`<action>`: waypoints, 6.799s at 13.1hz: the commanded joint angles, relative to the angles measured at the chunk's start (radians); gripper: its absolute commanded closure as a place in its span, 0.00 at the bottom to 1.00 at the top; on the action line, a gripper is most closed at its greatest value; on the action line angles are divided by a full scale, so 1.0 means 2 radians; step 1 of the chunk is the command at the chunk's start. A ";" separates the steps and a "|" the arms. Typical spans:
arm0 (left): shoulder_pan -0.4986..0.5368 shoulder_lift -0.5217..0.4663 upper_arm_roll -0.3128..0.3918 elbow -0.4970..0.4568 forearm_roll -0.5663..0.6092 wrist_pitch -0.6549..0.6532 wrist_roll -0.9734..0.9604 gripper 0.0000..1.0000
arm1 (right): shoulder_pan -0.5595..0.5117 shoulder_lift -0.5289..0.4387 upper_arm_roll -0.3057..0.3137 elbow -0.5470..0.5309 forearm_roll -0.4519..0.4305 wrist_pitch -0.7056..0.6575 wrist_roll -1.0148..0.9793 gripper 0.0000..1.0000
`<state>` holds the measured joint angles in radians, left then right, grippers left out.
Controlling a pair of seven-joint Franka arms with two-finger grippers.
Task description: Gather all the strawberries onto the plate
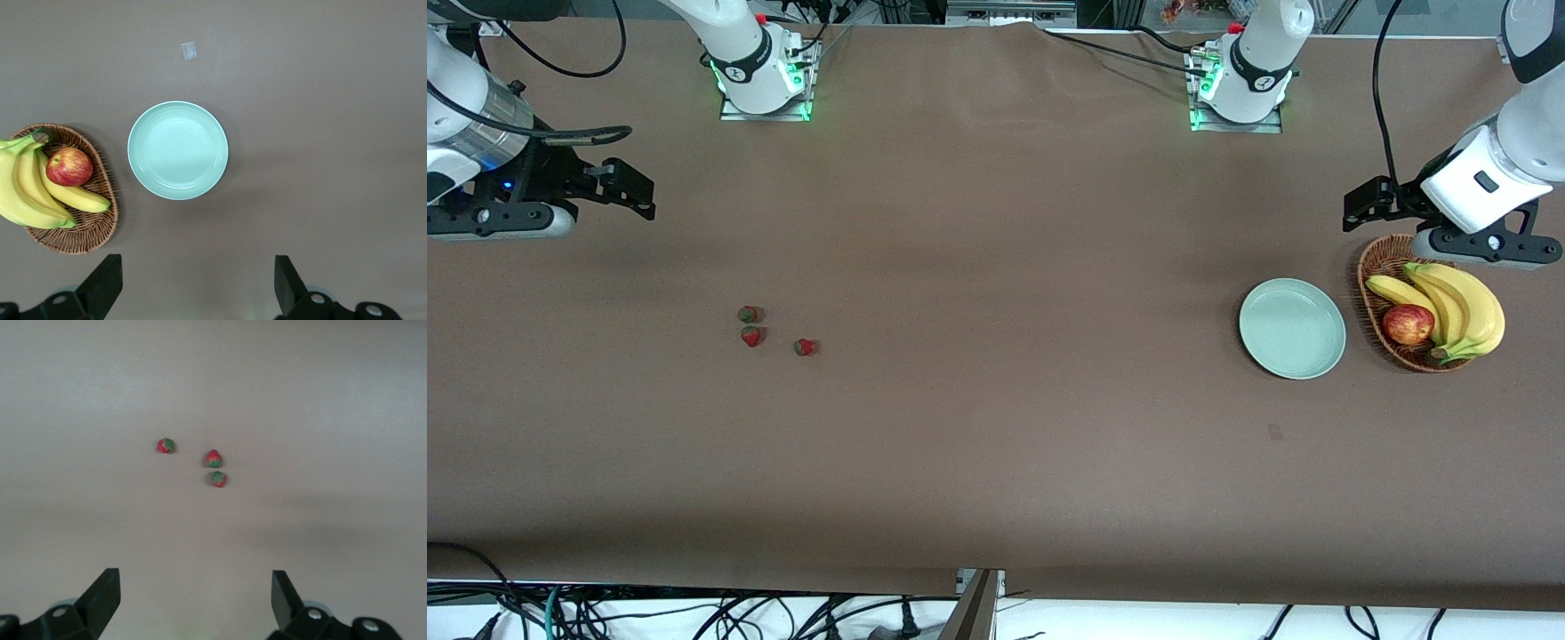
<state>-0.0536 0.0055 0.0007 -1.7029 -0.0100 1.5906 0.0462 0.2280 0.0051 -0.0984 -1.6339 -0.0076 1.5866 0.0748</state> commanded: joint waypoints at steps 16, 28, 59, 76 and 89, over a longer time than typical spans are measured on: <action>0.004 0.005 -0.002 0.015 -0.009 -0.011 0.004 0.00 | 0.018 0.097 0.003 0.010 -0.009 0.002 -0.006 0.00; 0.004 0.005 -0.002 0.015 -0.009 -0.010 0.004 0.00 | 0.006 0.192 -0.001 -0.228 -0.001 0.386 -0.047 0.00; 0.006 0.005 -0.002 -0.013 -0.015 0.019 -0.003 0.00 | 0.194 0.335 0.015 0.139 0.143 0.222 0.288 0.90; -0.001 0.013 -0.003 -0.112 -0.010 0.130 -0.003 0.00 | 0.414 0.482 -0.008 0.189 0.163 0.608 0.648 0.23; -0.018 0.127 -0.162 -0.189 0.047 0.370 -0.294 0.00 | 0.365 0.270 -0.224 -0.074 0.166 0.280 0.056 0.17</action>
<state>-0.0742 0.1859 -0.2933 -2.0964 0.0173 2.2649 -0.4148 0.9411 0.6604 -0.4791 -1.6075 0.3248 2.1378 0.3279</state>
